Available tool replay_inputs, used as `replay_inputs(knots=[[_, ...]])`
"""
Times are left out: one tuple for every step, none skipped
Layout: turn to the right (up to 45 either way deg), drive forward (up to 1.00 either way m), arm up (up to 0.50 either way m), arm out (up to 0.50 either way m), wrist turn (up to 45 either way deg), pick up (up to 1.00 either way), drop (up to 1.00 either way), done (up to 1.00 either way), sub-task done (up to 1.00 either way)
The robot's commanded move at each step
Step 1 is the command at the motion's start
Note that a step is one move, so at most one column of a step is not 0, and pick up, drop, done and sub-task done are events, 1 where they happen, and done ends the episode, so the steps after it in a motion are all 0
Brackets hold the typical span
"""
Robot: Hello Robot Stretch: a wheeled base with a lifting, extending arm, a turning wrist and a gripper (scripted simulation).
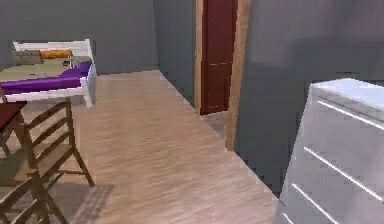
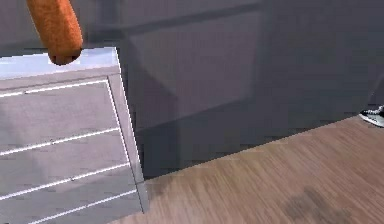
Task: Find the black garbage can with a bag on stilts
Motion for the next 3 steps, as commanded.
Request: replay_inputs(knots=[[0.0, 1.00, 0.00, 0.00, 0.0, 0.00, 0.00, 0.00, 0.00], [0.0, 1.00, 0.00, 0.00, 0.0, 0.00, 0.00, 0.00, 0.00], [-3.0, 0.00, 0.00, 0.00, 0.0, 0.00, 0.00, 0.00, 0.00]])
